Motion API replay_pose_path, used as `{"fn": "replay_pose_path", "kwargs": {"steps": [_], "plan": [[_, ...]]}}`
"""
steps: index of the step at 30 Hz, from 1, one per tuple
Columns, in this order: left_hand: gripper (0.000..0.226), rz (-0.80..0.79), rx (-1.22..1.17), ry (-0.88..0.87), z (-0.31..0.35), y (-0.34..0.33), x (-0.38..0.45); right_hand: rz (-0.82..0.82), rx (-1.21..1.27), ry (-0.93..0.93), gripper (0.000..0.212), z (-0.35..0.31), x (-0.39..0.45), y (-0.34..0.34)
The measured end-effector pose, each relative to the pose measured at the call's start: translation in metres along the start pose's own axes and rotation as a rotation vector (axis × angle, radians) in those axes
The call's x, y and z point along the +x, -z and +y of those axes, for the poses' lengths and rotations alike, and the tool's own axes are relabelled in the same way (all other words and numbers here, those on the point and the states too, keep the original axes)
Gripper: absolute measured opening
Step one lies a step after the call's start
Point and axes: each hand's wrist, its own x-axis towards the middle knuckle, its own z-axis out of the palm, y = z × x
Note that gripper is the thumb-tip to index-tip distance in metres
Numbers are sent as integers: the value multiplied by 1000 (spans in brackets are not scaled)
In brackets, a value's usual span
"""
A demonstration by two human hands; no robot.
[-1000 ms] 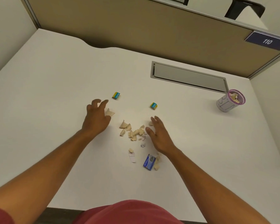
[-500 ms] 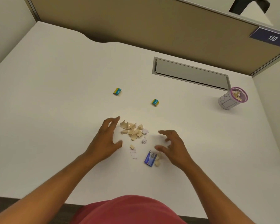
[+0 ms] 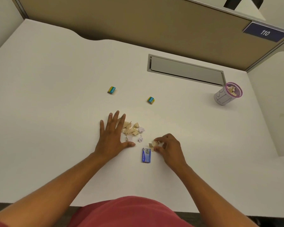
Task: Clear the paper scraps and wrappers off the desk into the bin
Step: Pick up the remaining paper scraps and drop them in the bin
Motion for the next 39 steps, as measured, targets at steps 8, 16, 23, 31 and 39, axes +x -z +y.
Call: {"fn": "replay_pose_path", "kwargs": {"steps": [8,16,23,31,39], "plan": [[119,7,-79,-10,8,8,21,-97,33,24,29,-44,47,-8],[104,47,-189,89,-15,17,-7,-121,43,-108,39,-15,10,10],[86,-15,-399,60,8,18,3,25,144,-77,7,-32,21,-21],[80,-31,-544,151,15,25,-3,98,130,-37,9,-49,44,-14],[63,81,-227,136,-6,30,-8,-130,-262,38,114,-71,36,-41]]}}
